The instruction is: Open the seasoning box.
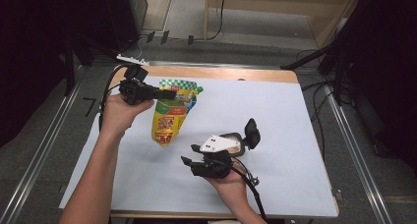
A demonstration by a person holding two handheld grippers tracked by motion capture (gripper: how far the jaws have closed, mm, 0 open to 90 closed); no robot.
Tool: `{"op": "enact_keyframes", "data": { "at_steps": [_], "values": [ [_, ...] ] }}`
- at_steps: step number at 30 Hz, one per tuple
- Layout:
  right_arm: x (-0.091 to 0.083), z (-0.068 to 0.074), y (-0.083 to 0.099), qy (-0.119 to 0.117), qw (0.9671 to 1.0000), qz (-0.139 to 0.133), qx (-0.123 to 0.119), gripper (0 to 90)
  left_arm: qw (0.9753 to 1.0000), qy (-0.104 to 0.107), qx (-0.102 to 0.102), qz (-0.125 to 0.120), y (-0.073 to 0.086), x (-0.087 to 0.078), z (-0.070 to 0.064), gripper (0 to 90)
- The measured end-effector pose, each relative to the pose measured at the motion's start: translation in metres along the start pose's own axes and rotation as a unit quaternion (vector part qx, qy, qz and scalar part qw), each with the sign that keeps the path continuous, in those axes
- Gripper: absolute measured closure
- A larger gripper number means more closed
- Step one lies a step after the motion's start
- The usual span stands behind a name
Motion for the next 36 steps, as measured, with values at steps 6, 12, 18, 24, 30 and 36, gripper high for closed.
{"op": "enact_keyframes", "data": {
  "at_steps": [6, 12, 18, 24, 30, 36],
  "values": [
    [0.000, 0.000, 0.001, 0.000, 1.0000, 0.001, -0.001, 49.9, 1.0000, -0.004, -0.003, 0.001, 0.006, 0.013, 0.010, 89.9],
    [0.002, 0.000, 0.003, -0.002, 1.0000, 0.004, 0.001, 49.9, 0.9998, 0.006, -0.019, 0.002, 0.010, 0.014, 0.018, 89.8],
    [0.003, 0.002, 0.004, -0.004, 1.0000, 0.006, 0.000, 49.9, 0.9997, 0.002, -0.021, 0.011, 0.013, 0.008, 0.020, 89.2],
    [0.002, 0.001, 0.003, -0.002, 1.0000, 0.005, 0.000, 49.9, 0.9997, -0.003, -0.013, 0.018, 0.015, -0.001, 0.022, 86.4],
    [0.003, 0.001, 0.004, -0.004, 1.0000, 0.006, 0.001, 49.9, 0.9997, -0.003, -0.013, 0.021, 0.018, -0.002, 0.024, 84.7],
    [0.003, 0.002, 0.004, -0.005, 1.0000, 0.008, 0.000, 49.9, 0.9997, -0.004, -0.008, 0.021, 0.019, 0.000, 0.025, 81.5]
  ]
}}
Point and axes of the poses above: each handheld gripper's, and its own axes: x roughly forward along the jaws, y roughly out of its underside, z roughly to its left, the point moved 8 cm from there along x, roughly forward along the jaws, and after that the axes turned 4 degrees about -z, right-handed, at the moved point
